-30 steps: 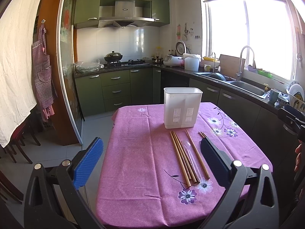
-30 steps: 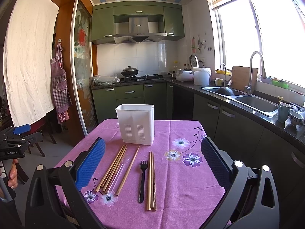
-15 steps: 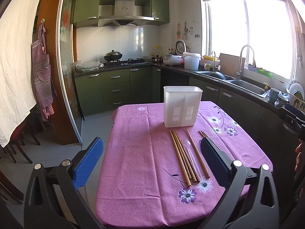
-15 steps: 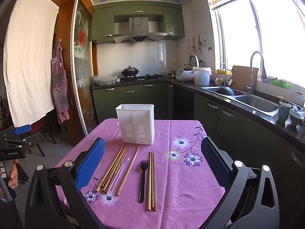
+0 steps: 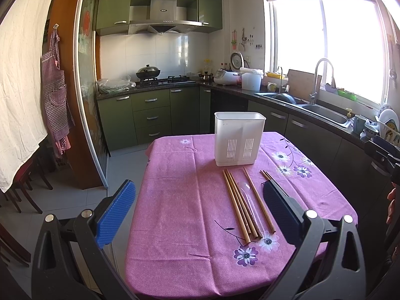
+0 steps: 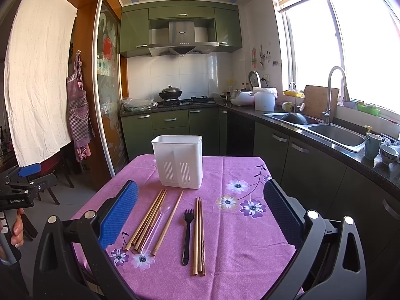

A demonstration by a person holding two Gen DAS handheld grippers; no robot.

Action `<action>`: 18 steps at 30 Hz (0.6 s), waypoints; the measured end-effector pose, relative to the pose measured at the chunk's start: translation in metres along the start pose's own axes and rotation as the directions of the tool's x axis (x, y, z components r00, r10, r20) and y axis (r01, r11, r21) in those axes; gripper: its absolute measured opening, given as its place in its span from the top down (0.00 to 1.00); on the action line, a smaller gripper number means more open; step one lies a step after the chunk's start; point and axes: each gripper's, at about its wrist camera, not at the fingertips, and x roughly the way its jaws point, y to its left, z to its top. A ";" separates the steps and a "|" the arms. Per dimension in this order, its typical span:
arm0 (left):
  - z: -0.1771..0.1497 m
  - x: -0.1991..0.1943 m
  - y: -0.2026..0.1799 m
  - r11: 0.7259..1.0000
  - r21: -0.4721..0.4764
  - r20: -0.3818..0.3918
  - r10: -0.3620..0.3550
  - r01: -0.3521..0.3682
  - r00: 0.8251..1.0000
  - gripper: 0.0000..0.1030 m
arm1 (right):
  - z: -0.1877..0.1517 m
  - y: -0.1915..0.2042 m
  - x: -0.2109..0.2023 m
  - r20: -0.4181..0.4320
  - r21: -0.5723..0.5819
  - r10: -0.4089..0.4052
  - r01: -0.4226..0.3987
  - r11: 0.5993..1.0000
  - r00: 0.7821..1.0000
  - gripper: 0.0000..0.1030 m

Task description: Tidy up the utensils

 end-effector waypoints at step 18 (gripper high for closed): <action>-0.003 0.001 -0.004 1.000 0.000 -0.010 -0.006 0.006 1.000 0.06 | -0.008 0.000 0.009 -0.013 -0.002 0.000 0.000 1.000 1.000 0.04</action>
